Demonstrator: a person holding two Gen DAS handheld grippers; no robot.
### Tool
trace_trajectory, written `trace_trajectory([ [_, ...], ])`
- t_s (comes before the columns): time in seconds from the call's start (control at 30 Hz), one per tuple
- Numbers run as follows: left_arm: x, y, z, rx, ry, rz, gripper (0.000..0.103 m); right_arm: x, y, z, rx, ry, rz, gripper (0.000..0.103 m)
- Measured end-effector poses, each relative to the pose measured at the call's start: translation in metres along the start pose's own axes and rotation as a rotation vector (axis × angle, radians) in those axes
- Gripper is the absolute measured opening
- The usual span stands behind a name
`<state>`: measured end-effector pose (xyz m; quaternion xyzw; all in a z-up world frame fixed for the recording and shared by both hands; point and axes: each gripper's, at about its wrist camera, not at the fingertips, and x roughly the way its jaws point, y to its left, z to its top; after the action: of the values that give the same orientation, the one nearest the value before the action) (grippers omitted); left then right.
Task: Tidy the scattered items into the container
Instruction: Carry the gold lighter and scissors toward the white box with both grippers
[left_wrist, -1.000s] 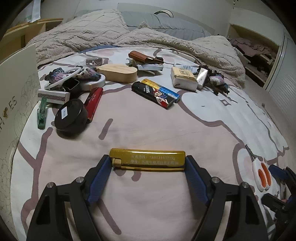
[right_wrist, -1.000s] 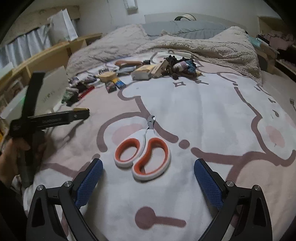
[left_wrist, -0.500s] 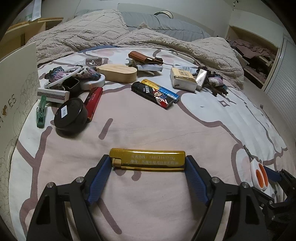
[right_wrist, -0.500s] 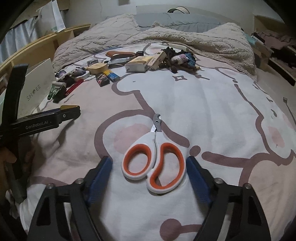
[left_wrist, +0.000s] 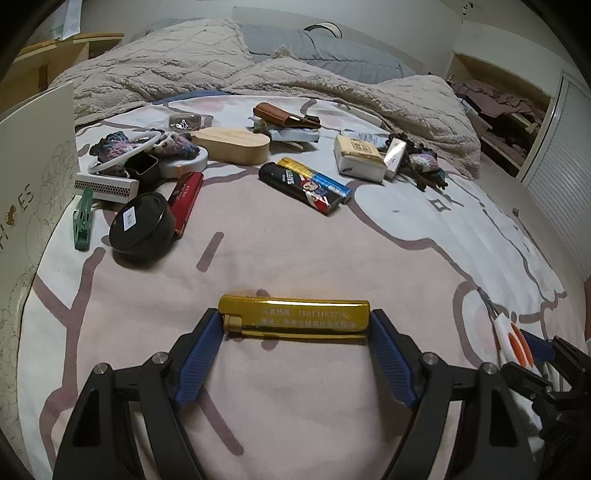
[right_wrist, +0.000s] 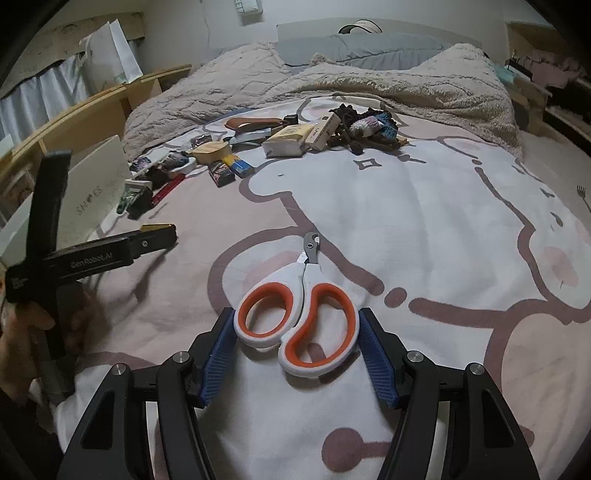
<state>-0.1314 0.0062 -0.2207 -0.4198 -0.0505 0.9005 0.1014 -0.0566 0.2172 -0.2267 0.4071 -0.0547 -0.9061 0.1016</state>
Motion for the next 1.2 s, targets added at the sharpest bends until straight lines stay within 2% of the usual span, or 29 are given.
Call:
trace_trajectory([
  [0.27,-0.015,0.003,-0.006,0.004,0.017,-0.024,0.077,-0.016,0.001,0.006,0.067,0.012,0.091,0.066],
  [0.53,-0.041,0.016,-0.009,-0.015,-0.004,-0.022,0.077,-0.034,0.025,0.014,0.036,-0.038,0.126,0.066],
  [0.83,-0.093,0.029,0.007,-0.011,-0.087,0.01,0.077,-0.046,0.042,0.029,0.006,-0.091,0.133,0.066],
  [1.2,-0.163,0.042,0.04,0.015,-0.187,0.073,0.077,-0.058,0.076,0.075,-0.058,-0.184,0.183,0.066],
])
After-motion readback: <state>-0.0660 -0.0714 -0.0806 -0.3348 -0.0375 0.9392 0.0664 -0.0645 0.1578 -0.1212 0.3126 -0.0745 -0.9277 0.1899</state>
